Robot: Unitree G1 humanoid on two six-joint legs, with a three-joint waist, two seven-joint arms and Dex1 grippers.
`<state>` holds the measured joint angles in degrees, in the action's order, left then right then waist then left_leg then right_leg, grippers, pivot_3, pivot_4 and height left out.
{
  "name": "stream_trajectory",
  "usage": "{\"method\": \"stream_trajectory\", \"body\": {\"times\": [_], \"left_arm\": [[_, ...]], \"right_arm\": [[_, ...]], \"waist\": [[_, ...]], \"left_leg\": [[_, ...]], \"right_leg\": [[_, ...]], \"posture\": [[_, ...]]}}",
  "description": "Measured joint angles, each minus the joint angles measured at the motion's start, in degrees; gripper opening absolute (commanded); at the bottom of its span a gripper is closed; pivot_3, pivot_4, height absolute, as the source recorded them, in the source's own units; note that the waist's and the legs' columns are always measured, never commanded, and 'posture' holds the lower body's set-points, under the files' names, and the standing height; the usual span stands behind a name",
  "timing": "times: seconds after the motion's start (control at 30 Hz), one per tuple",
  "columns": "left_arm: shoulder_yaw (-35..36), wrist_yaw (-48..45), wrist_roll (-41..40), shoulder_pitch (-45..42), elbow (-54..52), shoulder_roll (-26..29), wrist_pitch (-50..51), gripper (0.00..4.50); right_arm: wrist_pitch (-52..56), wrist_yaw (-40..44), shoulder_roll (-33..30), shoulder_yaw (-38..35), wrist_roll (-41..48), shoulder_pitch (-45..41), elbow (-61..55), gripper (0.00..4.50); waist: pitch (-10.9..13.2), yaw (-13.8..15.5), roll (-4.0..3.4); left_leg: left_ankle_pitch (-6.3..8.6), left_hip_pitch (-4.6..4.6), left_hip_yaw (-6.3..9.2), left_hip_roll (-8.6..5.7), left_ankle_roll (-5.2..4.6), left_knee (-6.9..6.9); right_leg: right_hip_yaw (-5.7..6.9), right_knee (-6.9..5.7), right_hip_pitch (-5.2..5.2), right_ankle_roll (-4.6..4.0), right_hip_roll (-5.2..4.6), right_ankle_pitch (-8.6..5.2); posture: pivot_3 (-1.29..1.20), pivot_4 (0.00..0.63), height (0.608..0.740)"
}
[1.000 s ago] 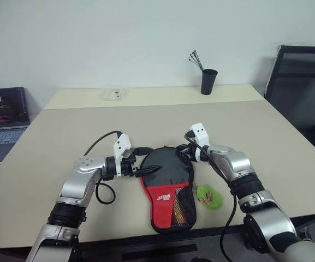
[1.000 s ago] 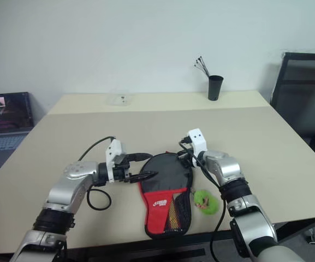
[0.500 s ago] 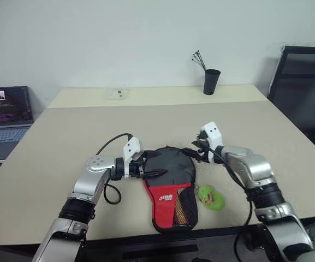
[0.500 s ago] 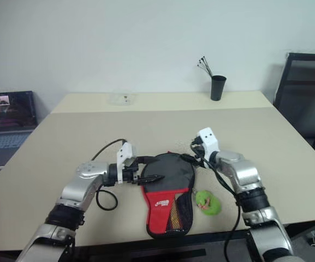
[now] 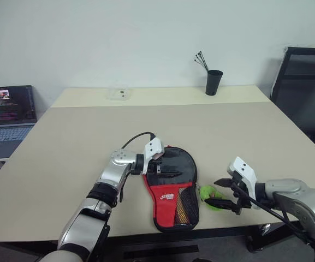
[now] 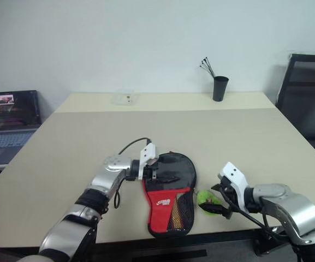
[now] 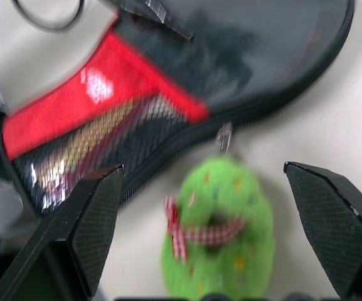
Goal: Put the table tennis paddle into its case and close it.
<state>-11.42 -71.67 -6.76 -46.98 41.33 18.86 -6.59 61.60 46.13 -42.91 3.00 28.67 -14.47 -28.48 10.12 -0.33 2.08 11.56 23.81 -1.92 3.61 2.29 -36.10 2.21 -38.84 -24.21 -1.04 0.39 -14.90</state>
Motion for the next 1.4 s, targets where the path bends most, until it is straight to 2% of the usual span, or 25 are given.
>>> {"method": "stream_trajectory", "body": {"times": [0.23,0.7,0.83,1.03,1.2,1.4], "left_arm": [[-1.4,-2.4,2.3,-1.6,4.1,-1.0,-2.7,3.87],[-2.5,-6.6,3.0,1.5,2.2,-0.5,-3.0,3.87],[-2.7,-6.6,3.0,1.6,2.0,-0.5,-3.1,3.87],[-2.9,-6.6,3.2,1.6,2.0,-0.5,-3.9,3.87],[-3.0,-6.8,3.5,1.6,2.2,-0.6,-4.1,3.87],[-3.4,-7.7,3.5,1.8,2.9,-1.0,-5.6,3.87]], "right_arm": [[-4.6,-3.1,0.6,4.6,-4.2,0.5,2.6,4.47],[-8.7,-5.3,1.9,8.0,-9.1,0.0,5.0,4.47],[-9.6,-4.9,0.8,8.8,-9.8,0.0,4.8,3.58],[-12.5,-4.2,0.2,10.6,-12.2,0.2,5.0,1.49],[-13.6,-3.5,0.0,11.3,-12.4,0.3,4.8,0.09],[-11.6,-1.5,-4.3,8.6,-11.5,0.0,4.5,0.02]], "waist": [[0.0,0.0,0.02],[0.0,-0.1,0.05],[0.0,0.0,0.05],[0.0,0.0,0.06],[-0.1,0.0,0.09],[-0.1,0.2,0.08]], "left_leg": [[0.0,0.01,0.01,-0.01,0.0,0.0],[0.0,-0.05,0.04,0.01,0.0,-0.01],[0.0,-0.03,0.03,0.0,0.0,0.0],[0.0,-0.04,0.03,0.0,0.0,0.0],[0.0,-0.06,0.03,0.0,0.0,-0.01],[0.0,-0.05,0.01,-0.03,0.0,0.0]], "right_leg": [[0.01,0.04,0.0,0.01,0.01,0.0],[0.03,-0.01,0.06,0.0,0.02,0.0],[0.02,0.05,0.06,0.0,0.02,0.0],[0.03,0.05,0.07,0.0,0.02,0.0],[0.03,0.05,0.1,0.0,0.02,0.0],[0.01,0.1,0.12,0.0,0.0,0.0]], "posture": [[0.0,0.15,0.74],[0.0,0.15,0.74],[0.0,0.15,0.74],[0.0,0.15,0.74],[0.0,0.15,0.74],[0.0,0.15,0.74]]}}
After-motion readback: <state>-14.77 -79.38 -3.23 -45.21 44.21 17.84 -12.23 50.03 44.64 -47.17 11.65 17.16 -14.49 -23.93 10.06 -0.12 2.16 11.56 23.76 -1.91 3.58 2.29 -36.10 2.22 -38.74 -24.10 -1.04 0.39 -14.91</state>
